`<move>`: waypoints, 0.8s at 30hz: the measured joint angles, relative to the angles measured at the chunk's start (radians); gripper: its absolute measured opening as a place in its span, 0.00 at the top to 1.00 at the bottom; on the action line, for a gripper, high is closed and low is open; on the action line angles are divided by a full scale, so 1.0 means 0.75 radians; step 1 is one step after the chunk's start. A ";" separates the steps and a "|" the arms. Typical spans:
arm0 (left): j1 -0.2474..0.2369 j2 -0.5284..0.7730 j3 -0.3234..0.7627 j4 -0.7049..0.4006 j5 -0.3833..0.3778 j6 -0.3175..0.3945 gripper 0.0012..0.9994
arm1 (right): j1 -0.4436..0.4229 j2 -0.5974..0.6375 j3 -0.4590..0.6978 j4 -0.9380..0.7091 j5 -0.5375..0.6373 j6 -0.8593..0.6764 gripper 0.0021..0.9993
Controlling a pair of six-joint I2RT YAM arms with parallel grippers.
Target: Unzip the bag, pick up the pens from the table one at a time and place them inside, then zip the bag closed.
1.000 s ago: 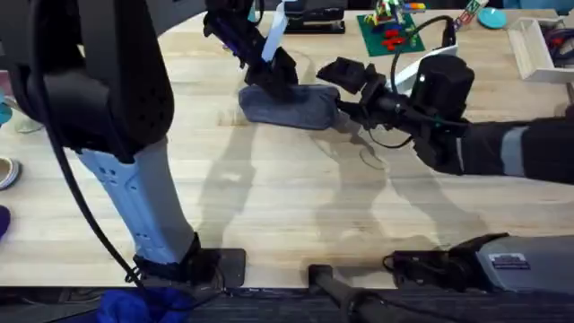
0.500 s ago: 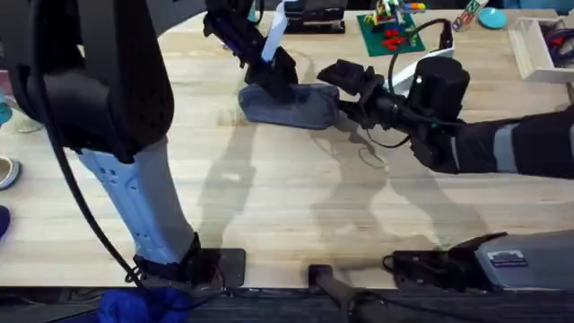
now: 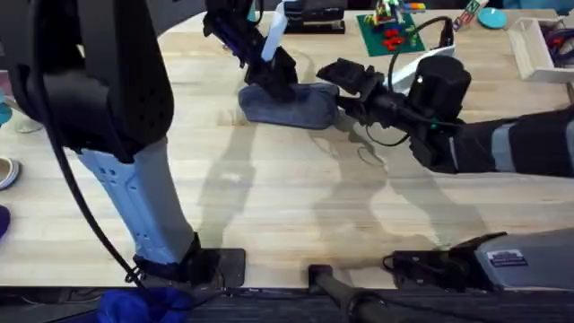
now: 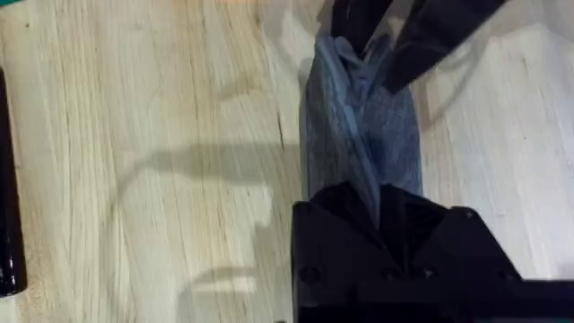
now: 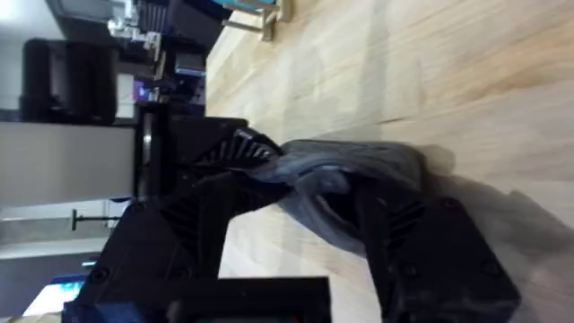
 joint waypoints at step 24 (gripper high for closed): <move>0.001 0.000 0.000 0.015 0.000 -0.004 0.96 | -0.015 0.000 0.000 0.278 -0.413 -0.079 0.00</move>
